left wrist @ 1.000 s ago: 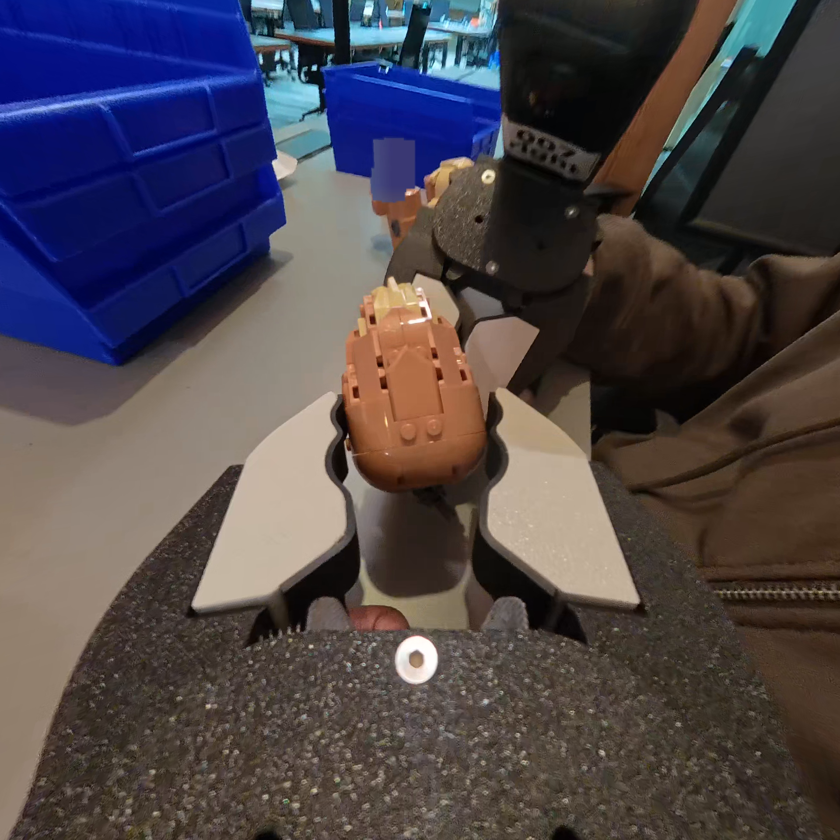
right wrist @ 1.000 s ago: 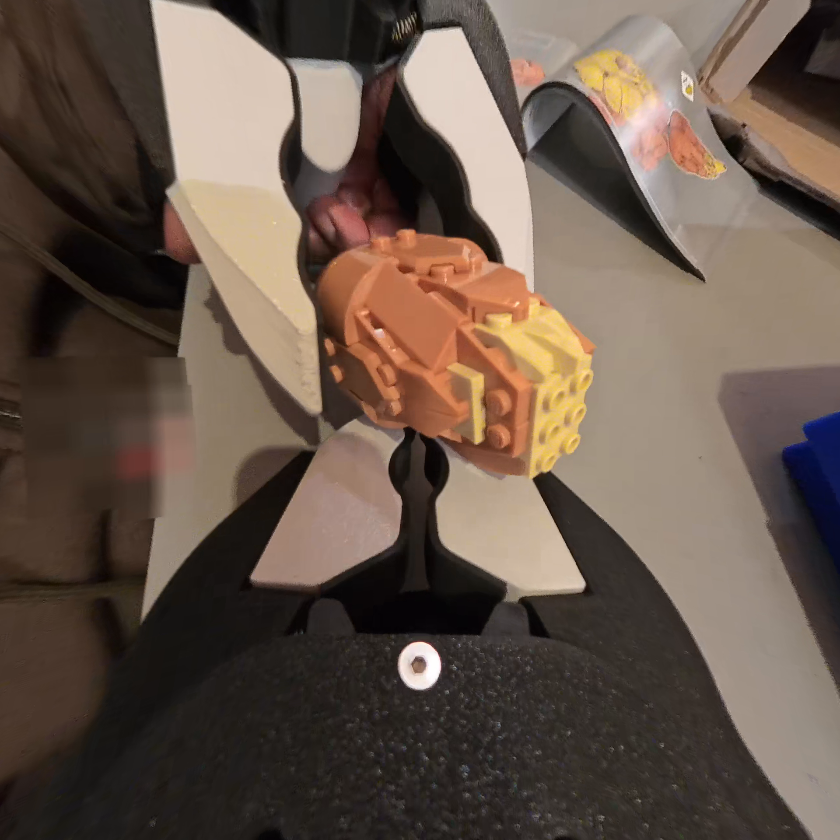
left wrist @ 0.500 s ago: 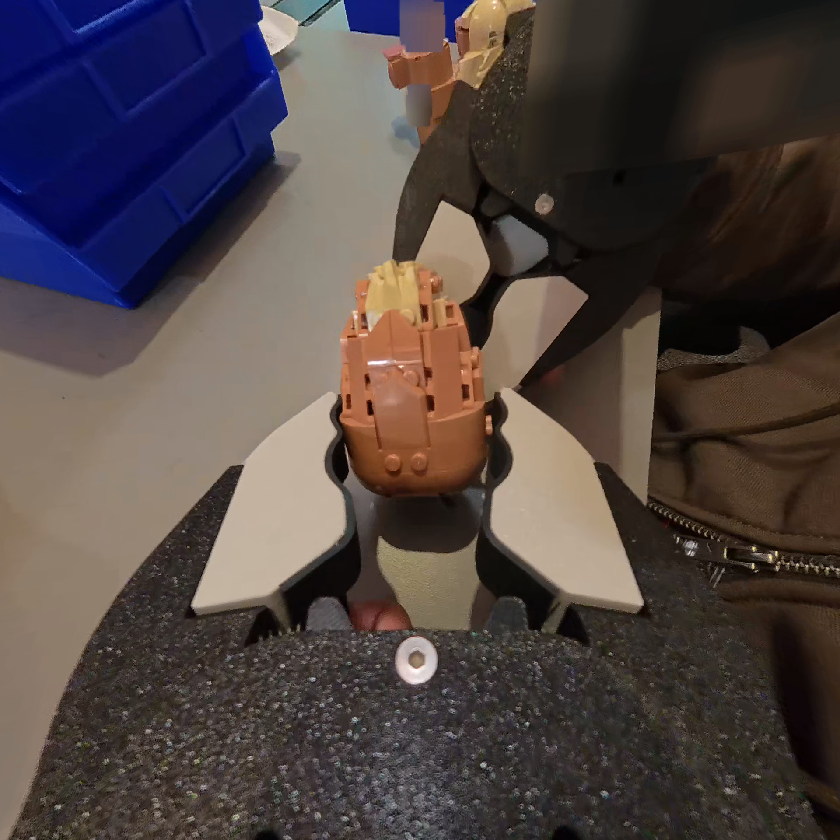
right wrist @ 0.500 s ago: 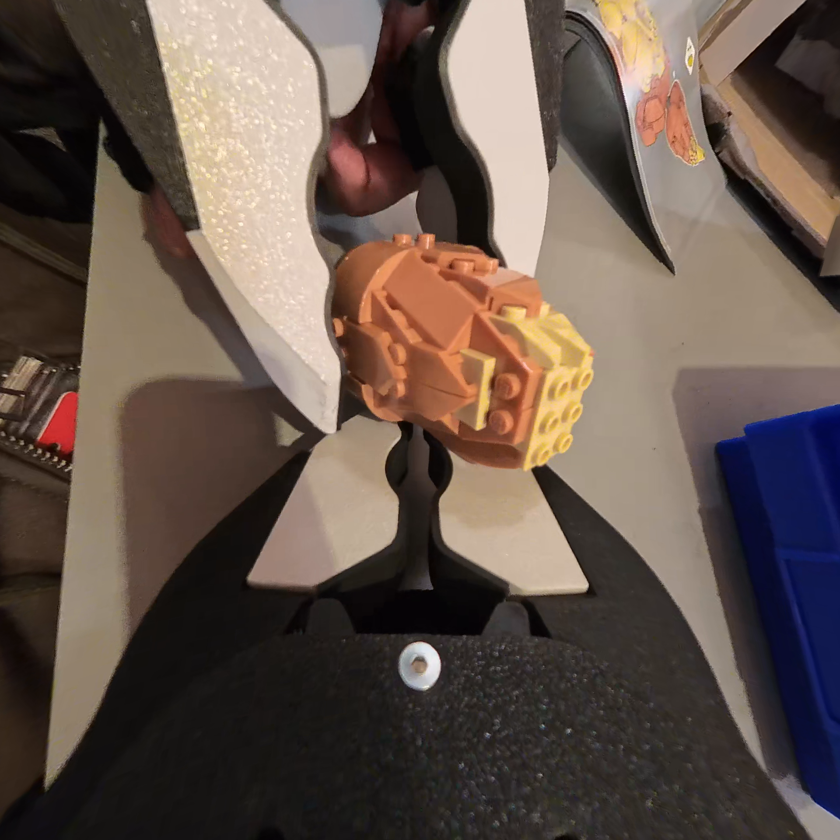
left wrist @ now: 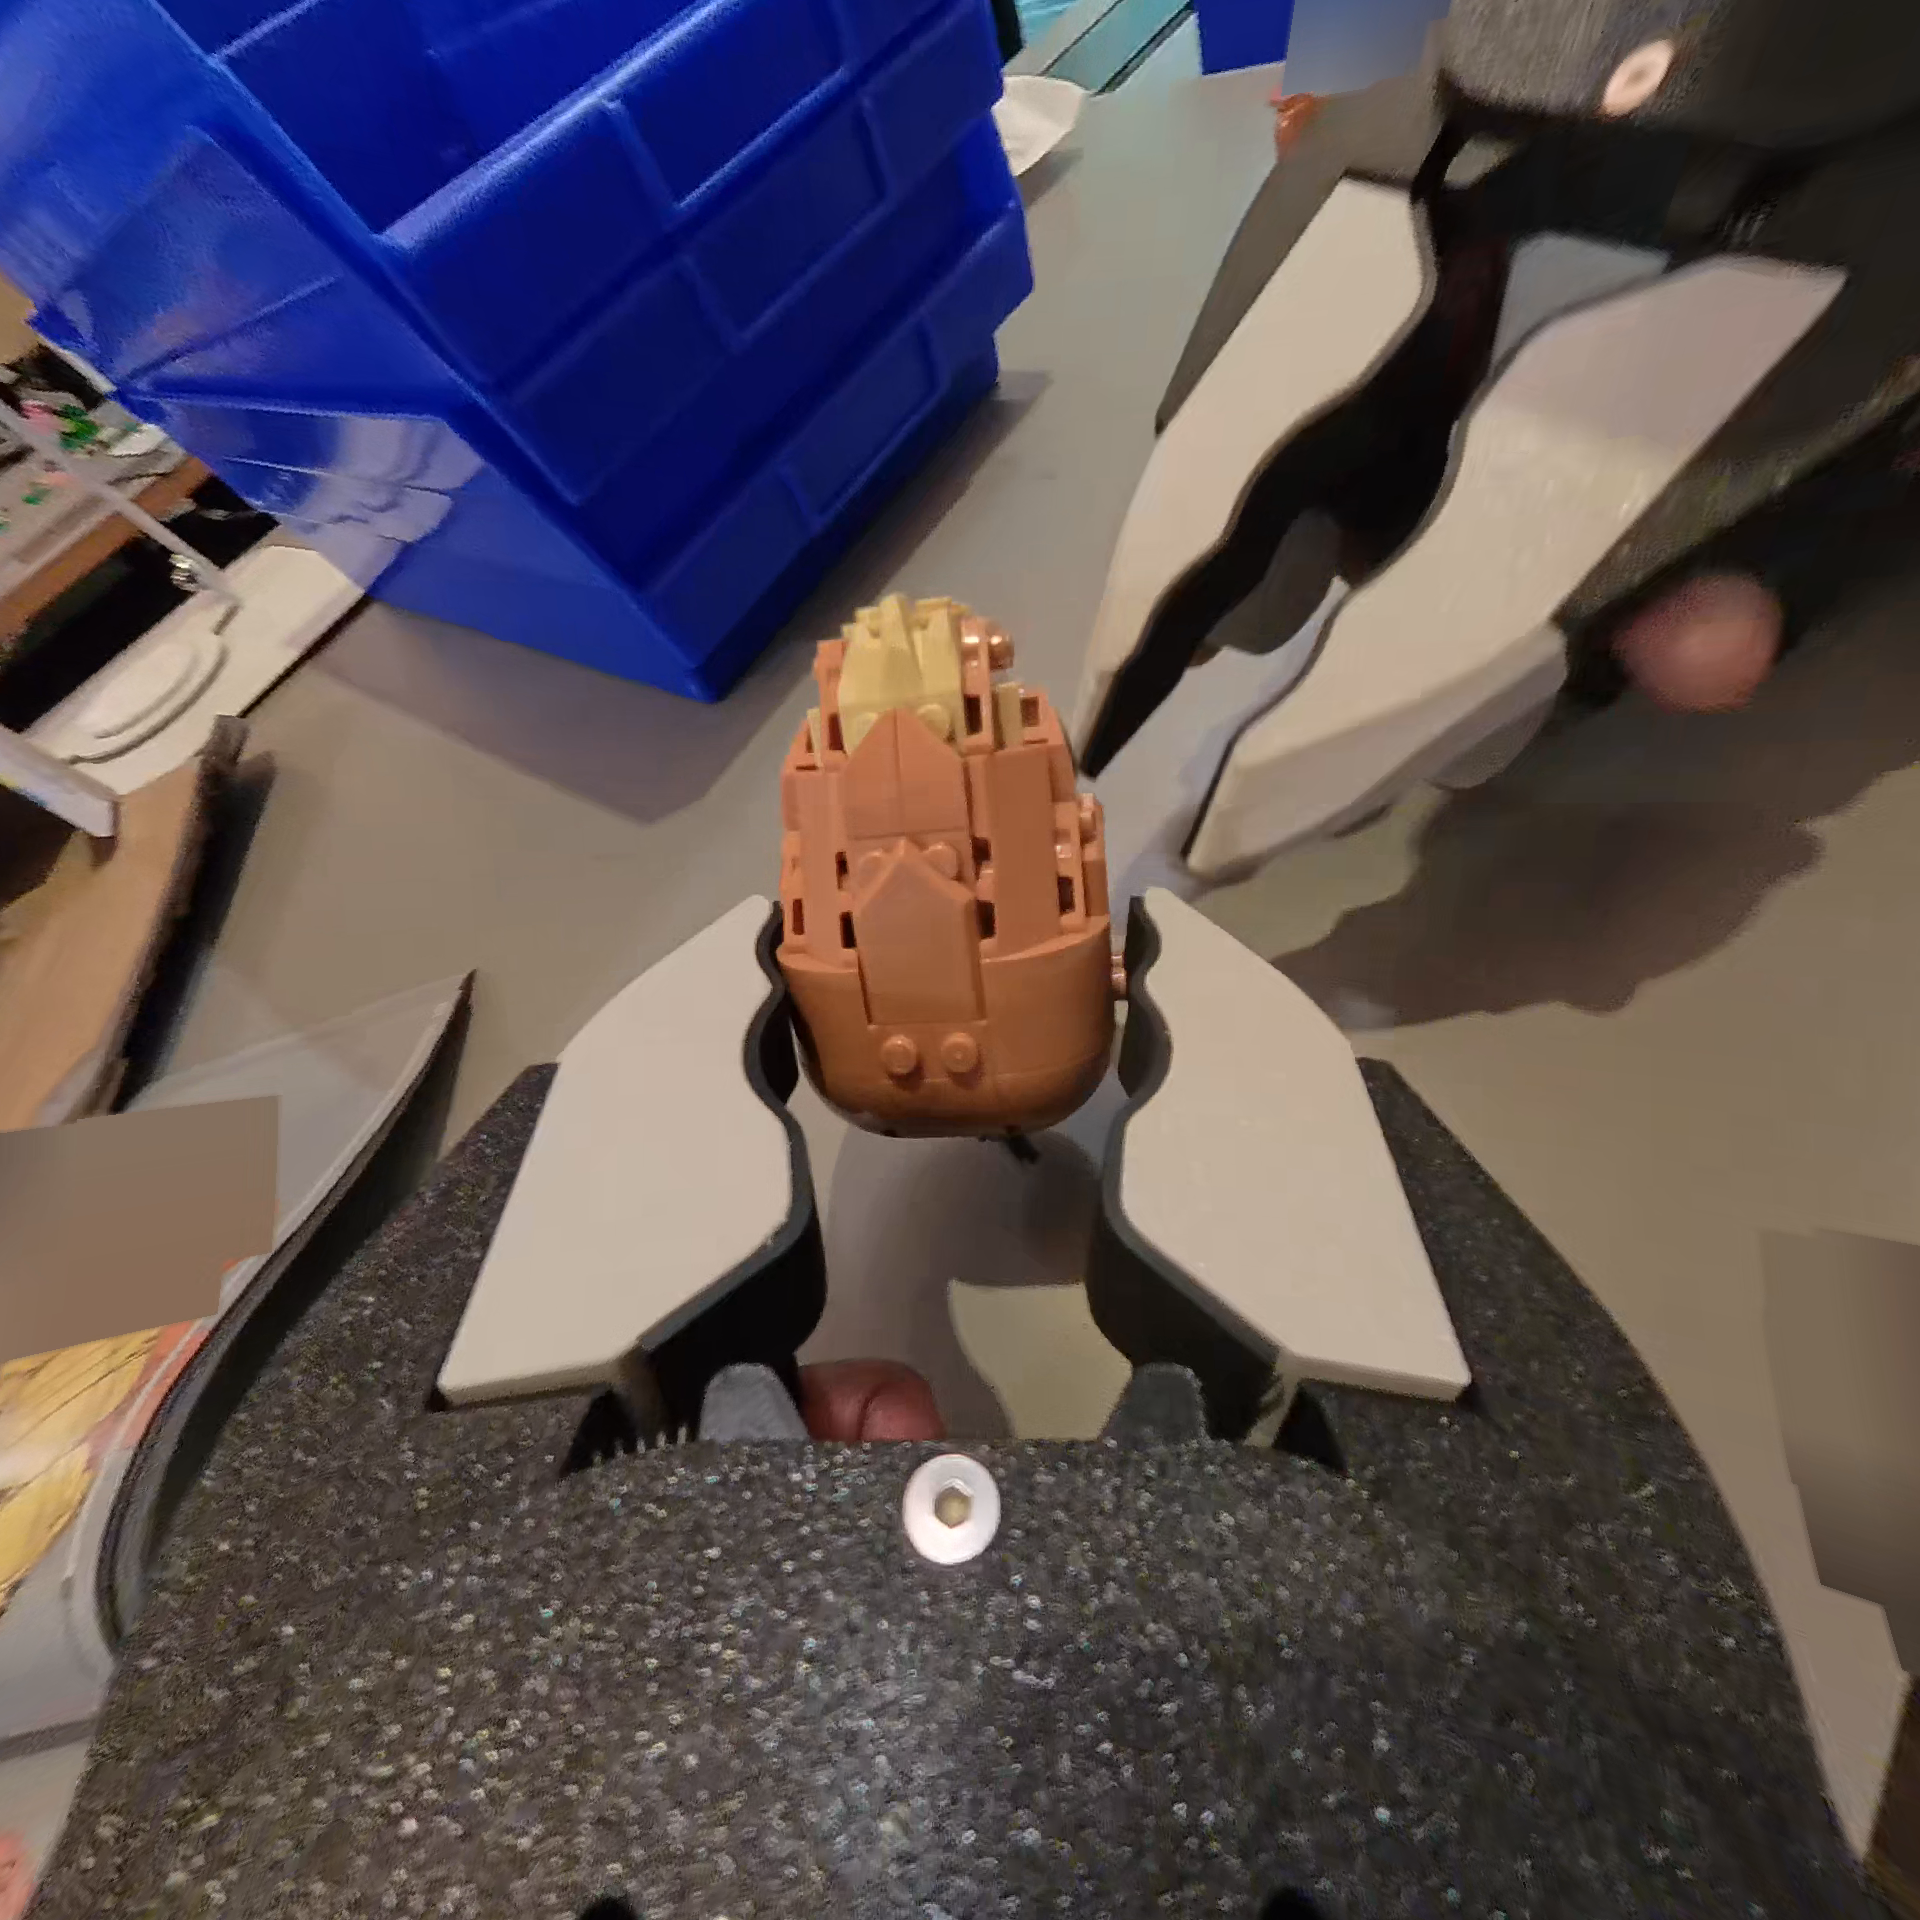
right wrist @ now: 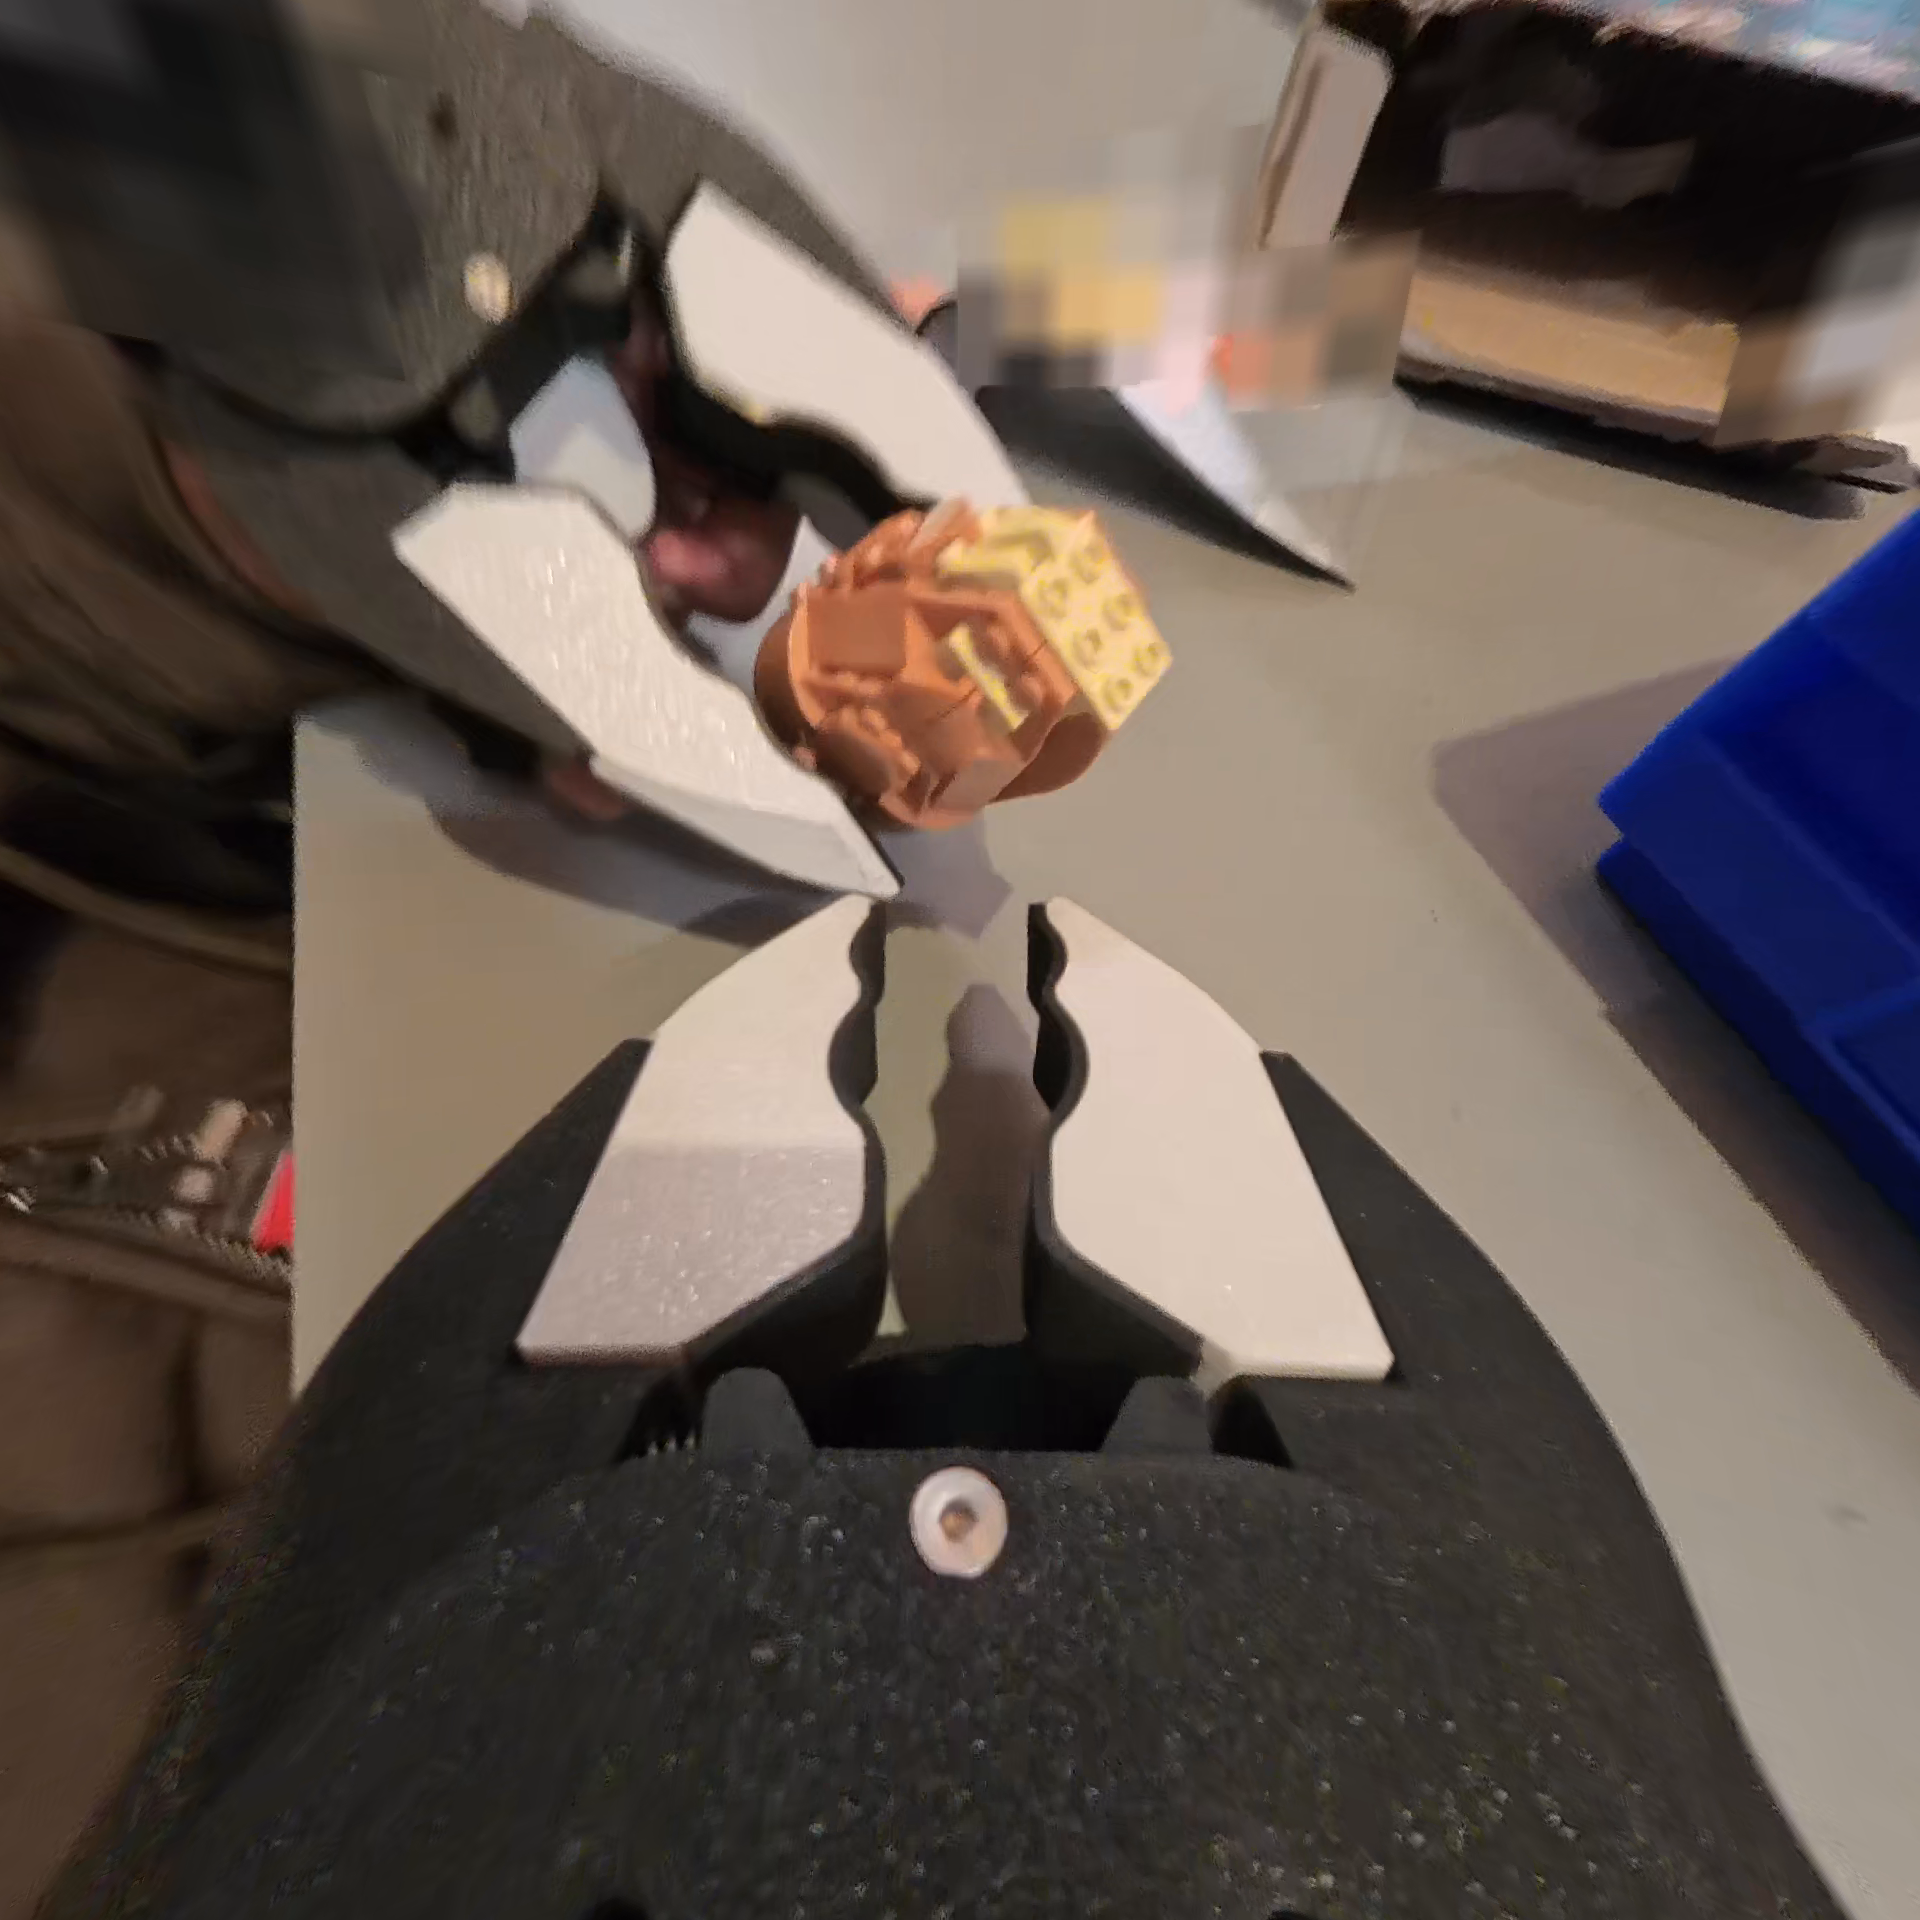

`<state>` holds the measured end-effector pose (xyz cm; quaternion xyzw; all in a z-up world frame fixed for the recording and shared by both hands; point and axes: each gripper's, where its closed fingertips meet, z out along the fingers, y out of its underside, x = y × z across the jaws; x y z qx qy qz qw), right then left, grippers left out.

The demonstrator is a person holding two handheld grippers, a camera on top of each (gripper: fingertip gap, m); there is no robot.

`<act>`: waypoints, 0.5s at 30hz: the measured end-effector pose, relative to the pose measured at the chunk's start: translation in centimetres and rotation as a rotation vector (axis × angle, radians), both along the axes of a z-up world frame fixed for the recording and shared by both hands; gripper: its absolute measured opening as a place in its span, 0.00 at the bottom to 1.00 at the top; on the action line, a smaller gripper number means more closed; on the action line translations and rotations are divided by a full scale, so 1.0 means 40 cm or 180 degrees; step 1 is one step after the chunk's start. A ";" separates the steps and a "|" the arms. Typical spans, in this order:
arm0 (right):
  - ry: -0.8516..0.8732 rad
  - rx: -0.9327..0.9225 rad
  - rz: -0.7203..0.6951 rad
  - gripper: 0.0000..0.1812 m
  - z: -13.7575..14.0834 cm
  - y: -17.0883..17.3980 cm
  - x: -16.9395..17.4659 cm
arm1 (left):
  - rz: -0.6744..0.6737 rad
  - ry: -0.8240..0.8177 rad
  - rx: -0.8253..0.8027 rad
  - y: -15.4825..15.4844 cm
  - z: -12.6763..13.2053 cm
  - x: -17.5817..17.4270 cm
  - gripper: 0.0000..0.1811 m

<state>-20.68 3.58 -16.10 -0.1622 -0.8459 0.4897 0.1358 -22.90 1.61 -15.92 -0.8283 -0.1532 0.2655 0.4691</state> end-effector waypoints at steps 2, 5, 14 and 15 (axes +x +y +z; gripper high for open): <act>-0.0130 -0.0385 -0.0101 0.15 0.033 -0.006 -0.007 | 0.0085 0.0109 -0.0058 -0.003 0.000 -0.007 0.34; -0.0384 -0.0828 -0.0205 0.15 0.062 -0.020 -0.013 | 0.0242 0.0335 -0.0129 -0.011 0.008 -0.019 0.34; -0.0753 -0.1349 -0.0371 0.15 0.090 -0.042 -0.021 | 0.0434 0.0700 -0.0299 -0.020 0.018 -0.029 0.34; -0.0777 -0.1365 -0.0392 0.15 0.089 -0.042 -0.023 | 0.0452 0.0720 -0.0295 -0.022 0.021 -0.030 0.34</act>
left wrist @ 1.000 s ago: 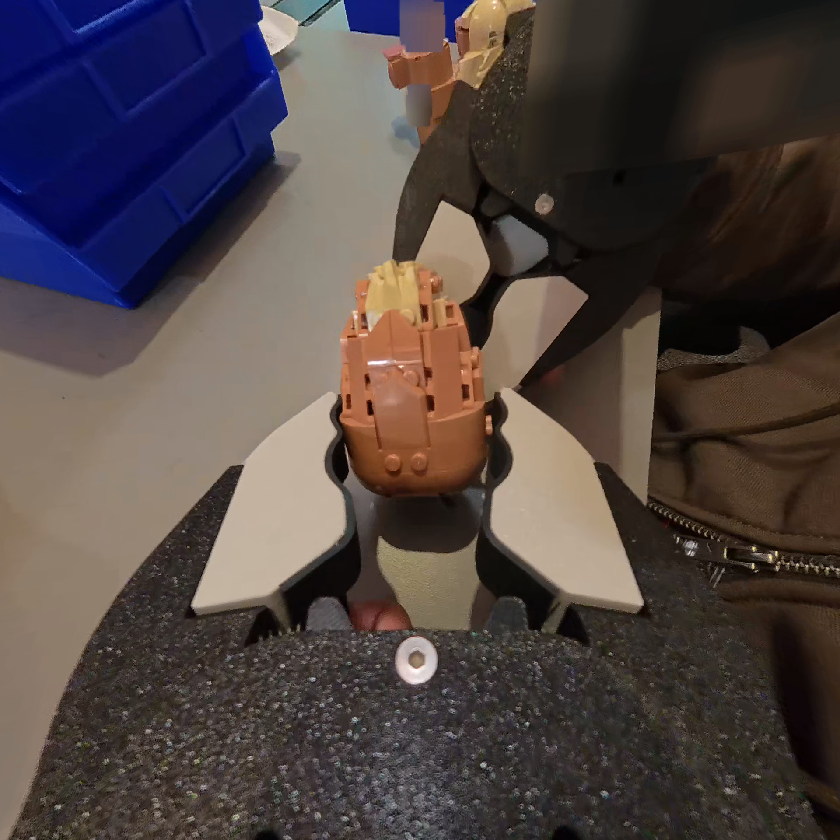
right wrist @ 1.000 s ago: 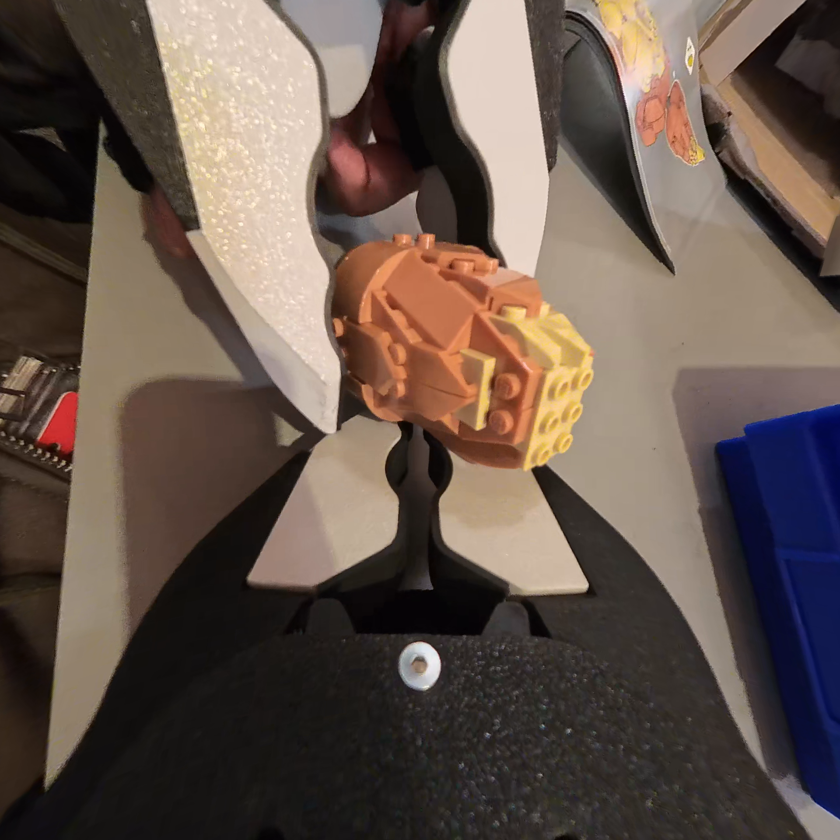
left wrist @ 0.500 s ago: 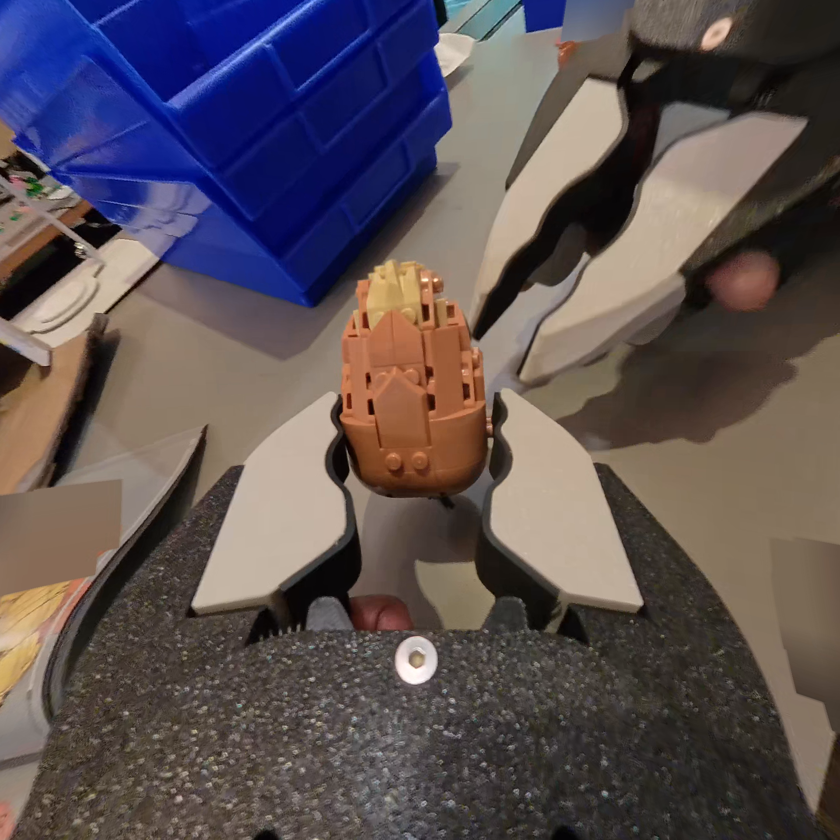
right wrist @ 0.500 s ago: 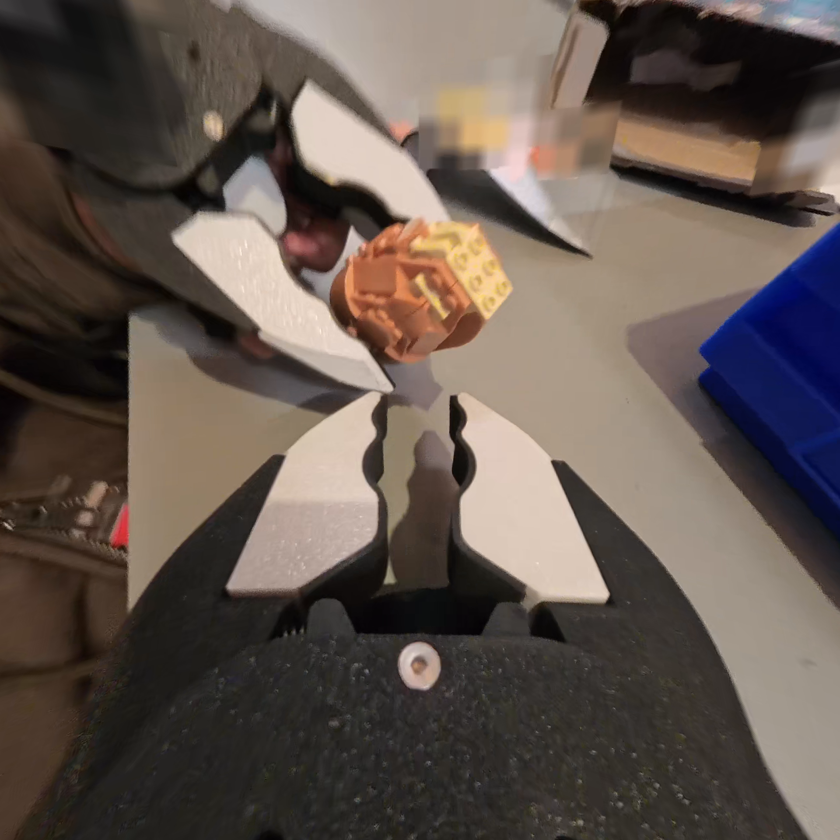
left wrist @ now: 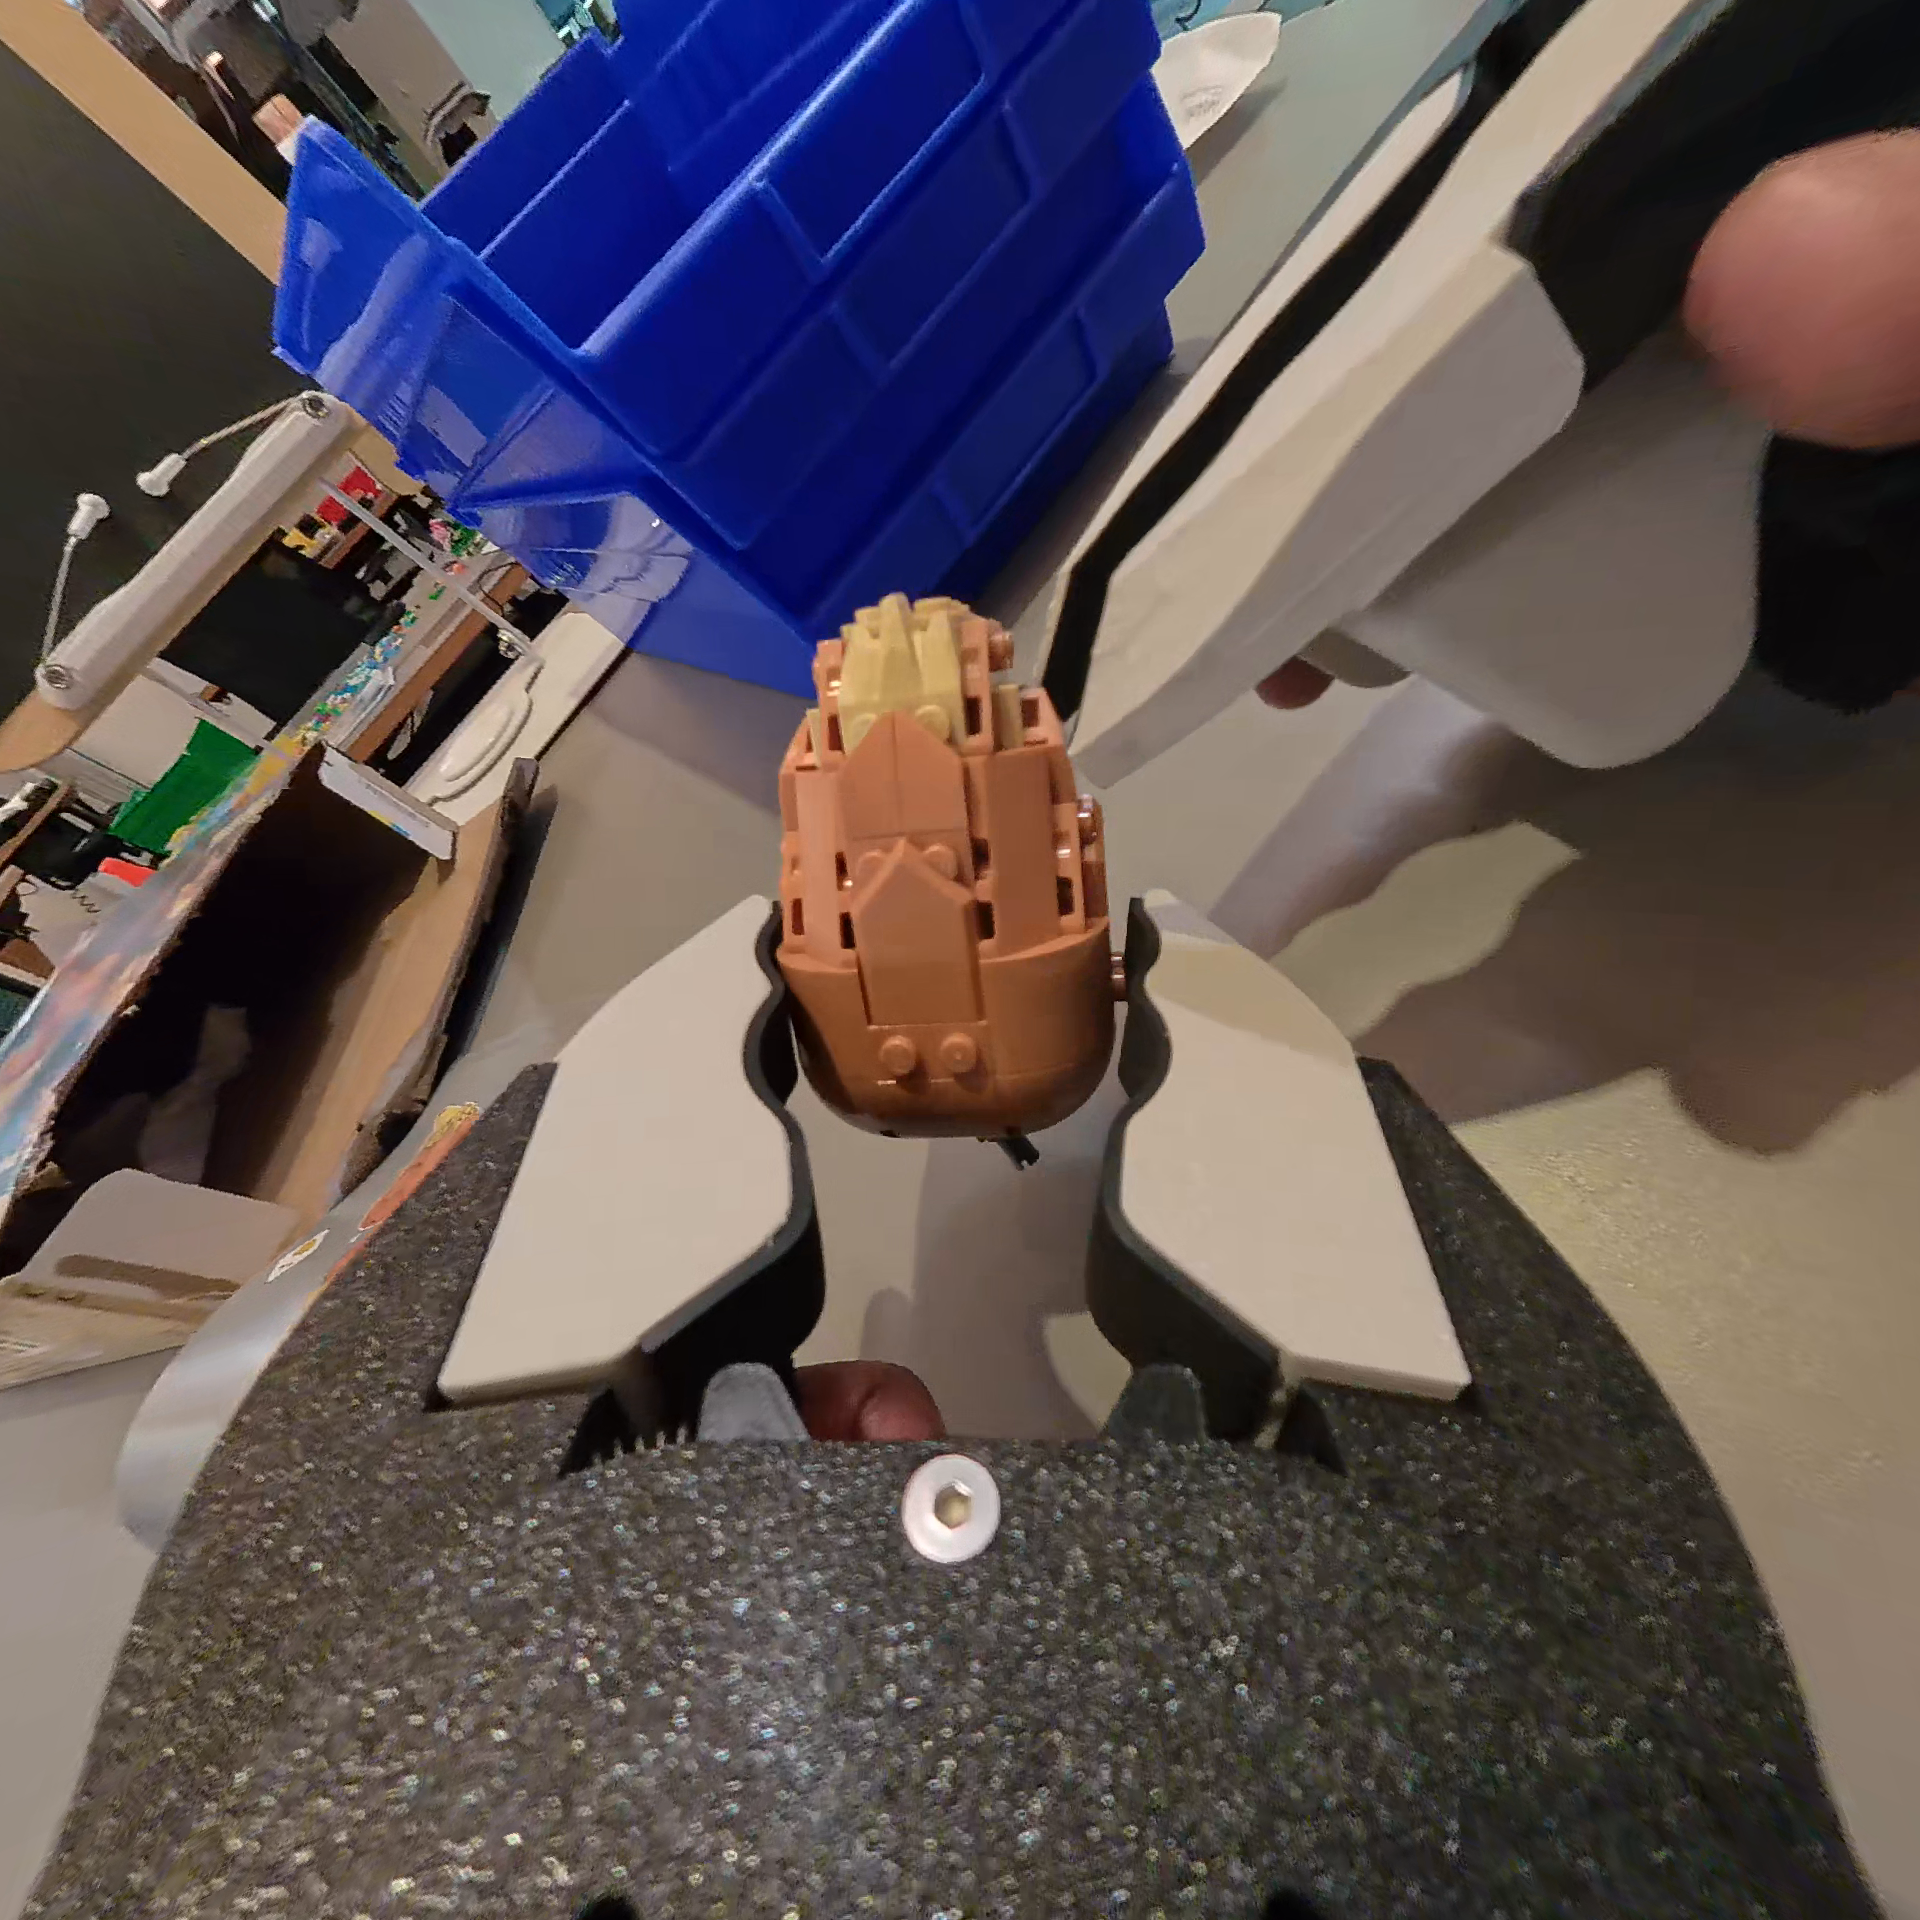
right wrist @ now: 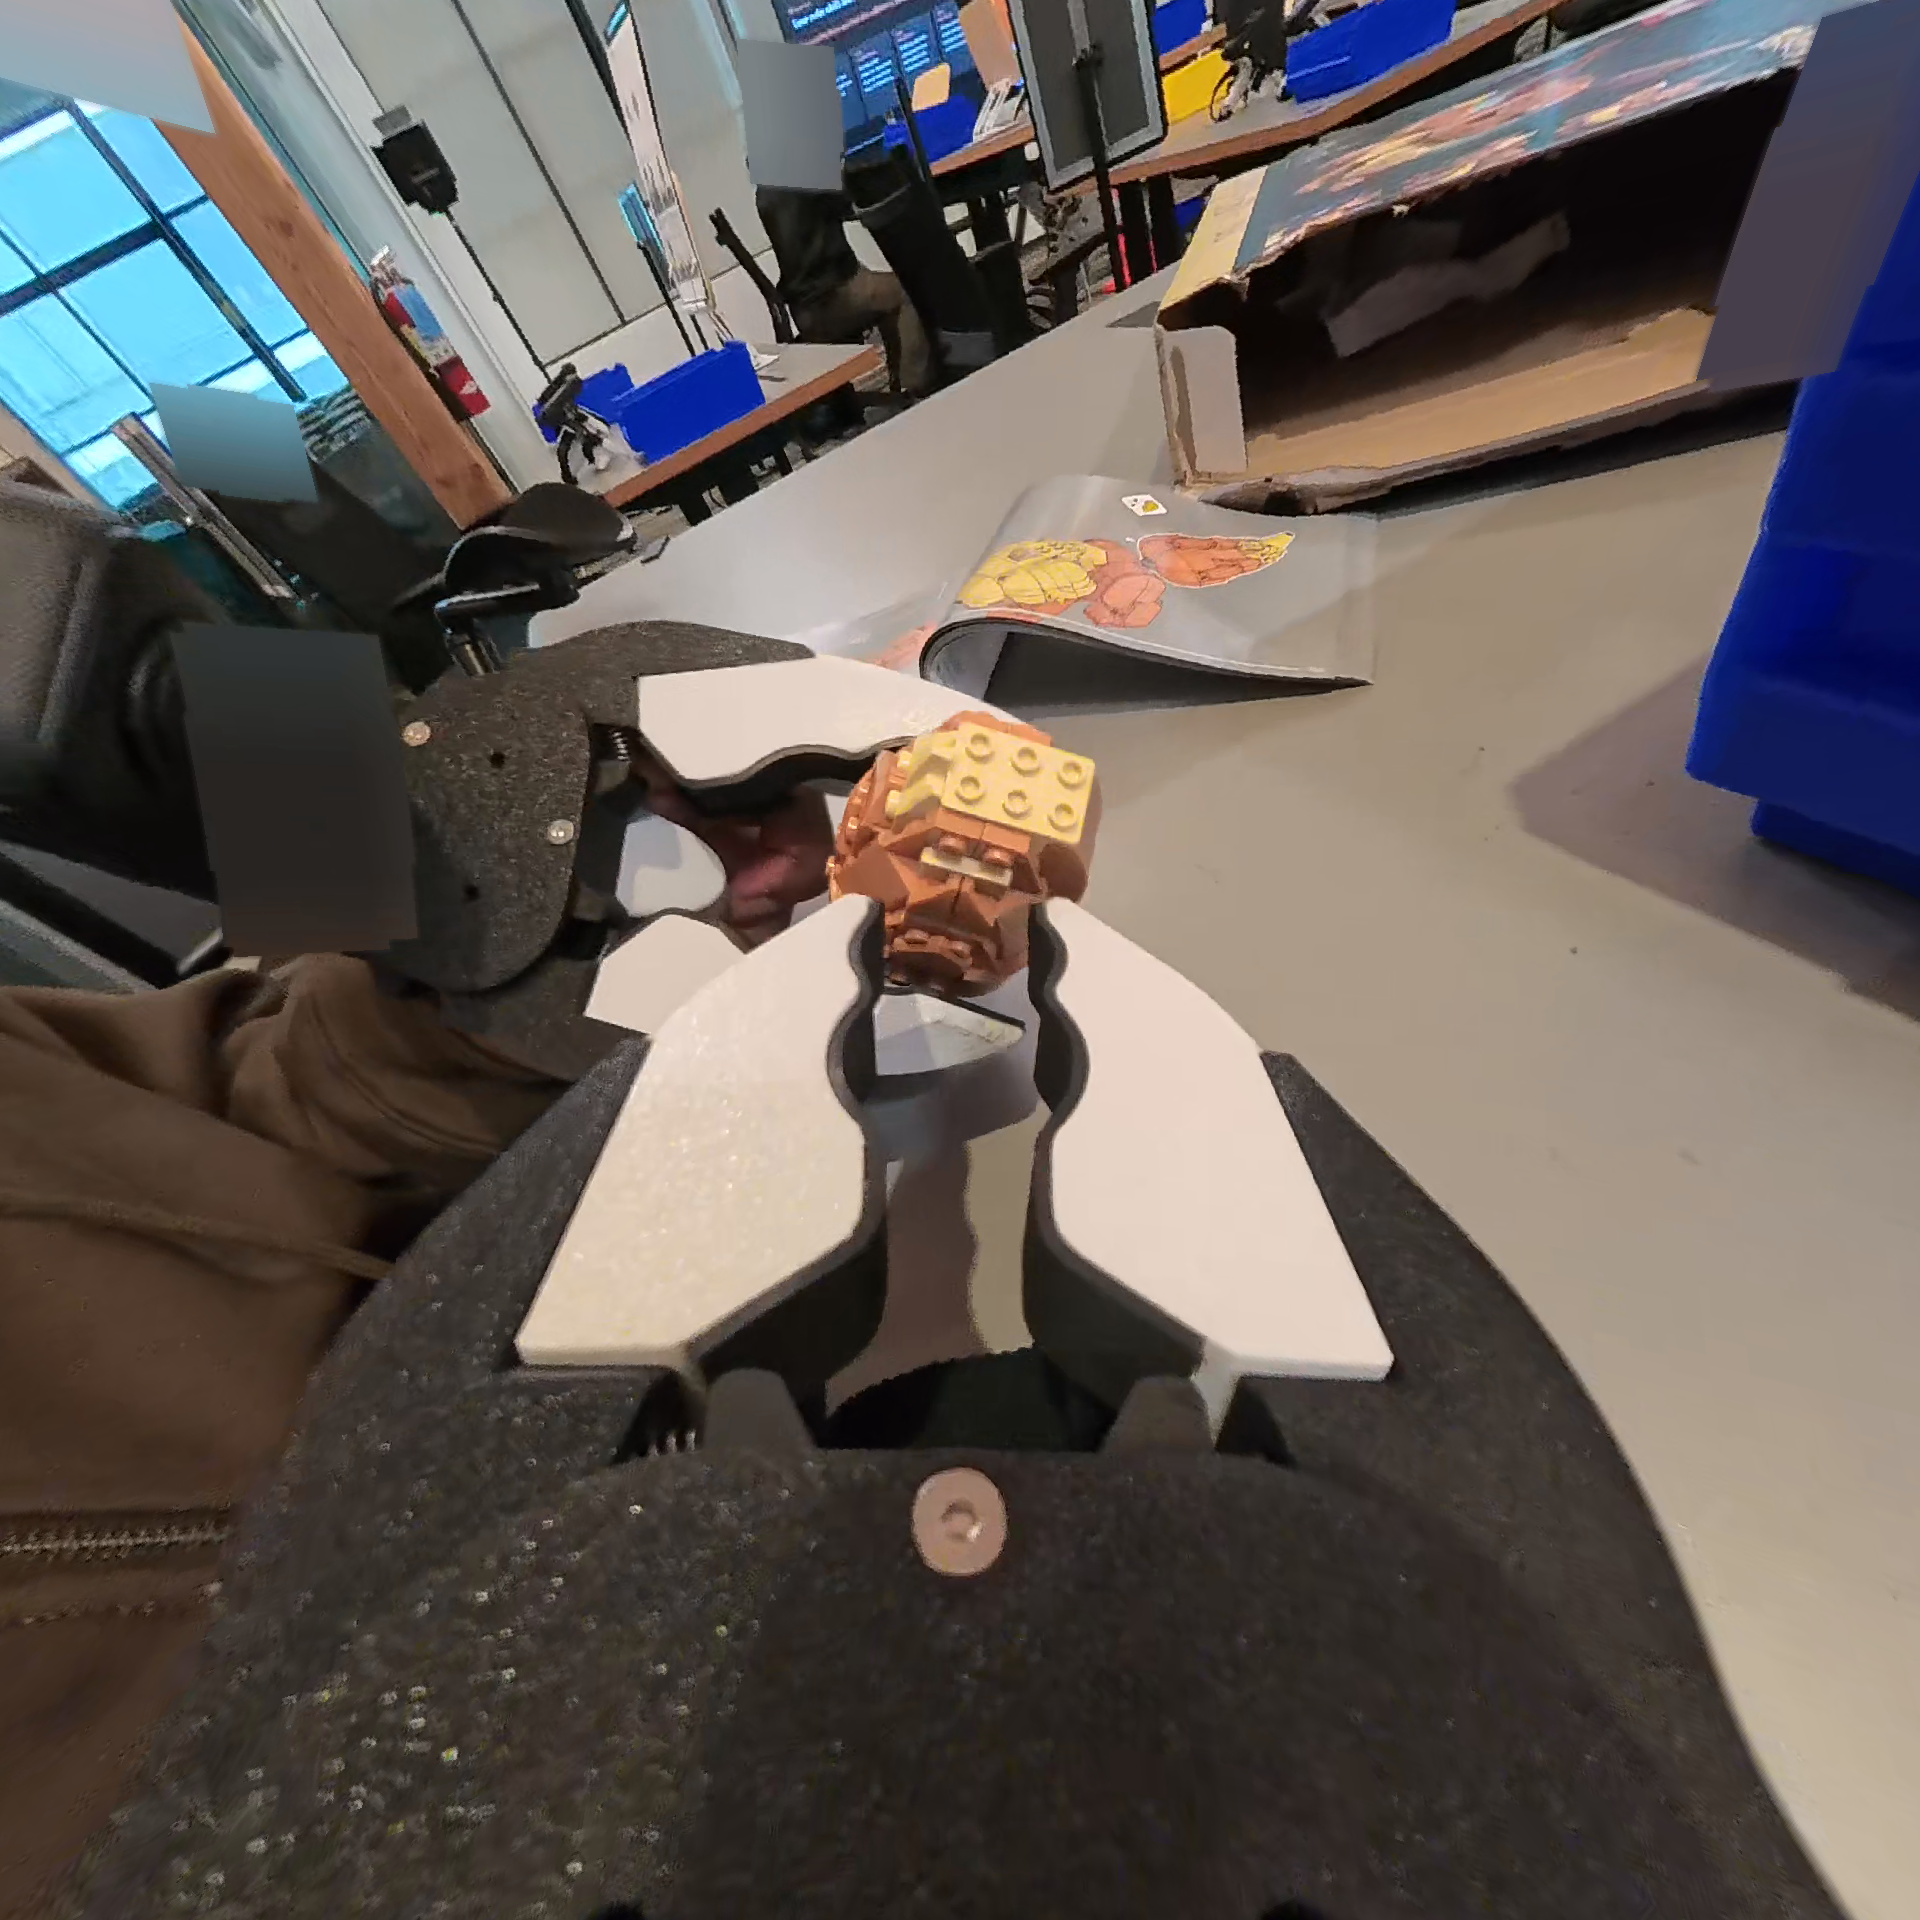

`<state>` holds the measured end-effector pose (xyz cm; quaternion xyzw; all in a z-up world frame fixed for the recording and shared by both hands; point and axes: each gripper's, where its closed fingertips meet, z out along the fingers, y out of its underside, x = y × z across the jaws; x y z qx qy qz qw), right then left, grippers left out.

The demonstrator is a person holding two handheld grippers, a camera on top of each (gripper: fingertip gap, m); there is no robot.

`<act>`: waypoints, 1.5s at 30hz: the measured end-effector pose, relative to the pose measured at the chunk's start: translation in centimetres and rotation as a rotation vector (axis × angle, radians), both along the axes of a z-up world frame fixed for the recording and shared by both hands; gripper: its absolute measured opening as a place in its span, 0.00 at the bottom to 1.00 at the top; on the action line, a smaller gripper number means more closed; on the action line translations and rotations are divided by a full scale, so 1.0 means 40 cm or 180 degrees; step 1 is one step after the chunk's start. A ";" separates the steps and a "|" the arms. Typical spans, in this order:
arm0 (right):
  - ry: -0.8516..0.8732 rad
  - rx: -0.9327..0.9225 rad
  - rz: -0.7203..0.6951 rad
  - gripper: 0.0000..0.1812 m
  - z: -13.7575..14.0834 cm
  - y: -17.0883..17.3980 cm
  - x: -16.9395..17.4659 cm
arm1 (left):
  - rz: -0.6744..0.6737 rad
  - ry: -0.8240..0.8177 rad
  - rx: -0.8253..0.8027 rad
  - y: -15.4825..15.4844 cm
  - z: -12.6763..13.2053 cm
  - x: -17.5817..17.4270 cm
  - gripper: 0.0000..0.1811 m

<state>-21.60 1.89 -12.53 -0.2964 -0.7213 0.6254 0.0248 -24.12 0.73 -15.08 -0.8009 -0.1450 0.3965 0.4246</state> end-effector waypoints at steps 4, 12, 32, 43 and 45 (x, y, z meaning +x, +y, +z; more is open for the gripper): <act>-0.0133 -0.0182 -0.0037 0.14 0.008 0.001 -0.005 | 0.0042 0.0067 0.0009 -0.003 0.007 -0.002 0.34; -0.0386 -0.0452 -0.0122 0.13 0.014 0.006 -0.018 | 0.0176 0.0276 -0.0087 -0.011 0.019 -0.008 0.34; -0.0620 -0.0823 -0.0122 0.09 0.028 -0.009 -0.017 | 0.0298 0.0525 -0.0186 -0.020 0.038 -0.011 0.34; -0.0328 -0.0586 -0.0073 0.00 0.029 0.008 -0.016 | 0.0162 0.0472 -0.0218 -0.012 0.027 -0.004 0.34; -0.0345 -0.0585 -0.0033 0.00 0.029 0.009 -0.014 | 0.0144 0.0460 -0.0217 -0.010 0.025 -0.004 0.34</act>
